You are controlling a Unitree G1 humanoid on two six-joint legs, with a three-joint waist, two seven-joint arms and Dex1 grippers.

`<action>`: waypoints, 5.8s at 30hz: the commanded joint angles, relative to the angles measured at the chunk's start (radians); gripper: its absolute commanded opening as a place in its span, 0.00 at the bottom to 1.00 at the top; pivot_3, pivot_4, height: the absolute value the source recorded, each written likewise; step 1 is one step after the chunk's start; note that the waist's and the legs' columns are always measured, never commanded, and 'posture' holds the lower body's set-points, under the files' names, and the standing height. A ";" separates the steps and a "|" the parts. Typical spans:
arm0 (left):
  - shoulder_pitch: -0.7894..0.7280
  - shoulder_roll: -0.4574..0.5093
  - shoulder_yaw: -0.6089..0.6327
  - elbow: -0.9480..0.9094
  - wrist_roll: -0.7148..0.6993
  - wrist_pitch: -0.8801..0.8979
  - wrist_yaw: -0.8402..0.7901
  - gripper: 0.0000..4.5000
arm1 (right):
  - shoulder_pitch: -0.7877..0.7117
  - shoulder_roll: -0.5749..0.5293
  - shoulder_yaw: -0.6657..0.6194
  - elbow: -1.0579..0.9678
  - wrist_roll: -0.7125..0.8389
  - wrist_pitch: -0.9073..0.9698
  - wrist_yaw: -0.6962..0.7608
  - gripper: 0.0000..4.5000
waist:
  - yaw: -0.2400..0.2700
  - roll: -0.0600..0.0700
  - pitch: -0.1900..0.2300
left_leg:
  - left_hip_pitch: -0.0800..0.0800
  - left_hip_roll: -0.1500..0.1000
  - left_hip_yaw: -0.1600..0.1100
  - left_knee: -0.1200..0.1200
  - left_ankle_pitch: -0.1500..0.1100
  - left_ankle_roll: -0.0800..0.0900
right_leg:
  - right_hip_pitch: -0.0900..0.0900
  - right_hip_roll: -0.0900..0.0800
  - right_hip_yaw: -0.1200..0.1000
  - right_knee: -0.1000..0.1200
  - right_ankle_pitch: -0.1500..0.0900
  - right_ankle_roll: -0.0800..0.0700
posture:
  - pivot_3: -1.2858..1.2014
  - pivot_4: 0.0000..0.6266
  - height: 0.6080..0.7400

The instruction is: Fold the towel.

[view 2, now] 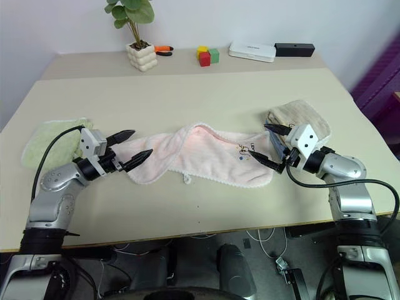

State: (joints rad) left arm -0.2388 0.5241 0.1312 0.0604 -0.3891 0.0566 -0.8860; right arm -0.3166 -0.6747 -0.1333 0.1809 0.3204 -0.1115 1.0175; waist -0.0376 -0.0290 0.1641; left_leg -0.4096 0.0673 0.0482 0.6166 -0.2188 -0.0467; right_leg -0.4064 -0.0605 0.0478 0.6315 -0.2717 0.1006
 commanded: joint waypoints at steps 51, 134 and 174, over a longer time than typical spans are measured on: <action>0.029 0.225 -0.154 -0.005 0.126 -0.114 -0.316 1.00 | 0.072 0.166 0.072 -0.240 -0.019 0.061 -0.211 0.99 | 0.024 0.001 0.000 | -0.001 0.000 0.000 -0.002 0.000 0.000 | -0.001 0.000 0.000 0.000 0.000 0.001 | 0.52 0.24 1.00; -0.212 0.127 0.095 0.362 0.065 -0.175 -0.096 0.00 | -0.480 -0.081 0.305 0.544 -0.558 -0.574 -0.264 0.01 | 0.025 0.002 0.000 | 0.000 0.000 0.000 0.005 0.000 0.000 | 0.001 0.001 0.000 0.004 0.002 0.004 | 0.52 0.24 1.00; -0.048 0.306 0.214 0.273 -0.126 -0.126 -0.376 0.00 | 0.095 -0.332 0.039 -0.182 0.056 -0.101 0.092 0.01 | 0.027 0.003 0.001 | -0.014 0.000 0.001 0.017 0.000 0.001 | -0.013 0.000 0.001 0.018 0.004 0.013 | 0.52 0.24 1.00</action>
State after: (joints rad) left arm -0.2994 0.8063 0.3101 0.4133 -0.4757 -0.0970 -1.2585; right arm -0.2286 -0.9827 -0.0547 0.0287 0.3507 -0.2241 1.0804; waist -0.0102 -0.0261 0.1653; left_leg -0.4236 0.0673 0.0489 0.6337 -0.2190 -0.0459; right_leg -0.4191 -0.0605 0.0493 0.6498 -0.2674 0.1138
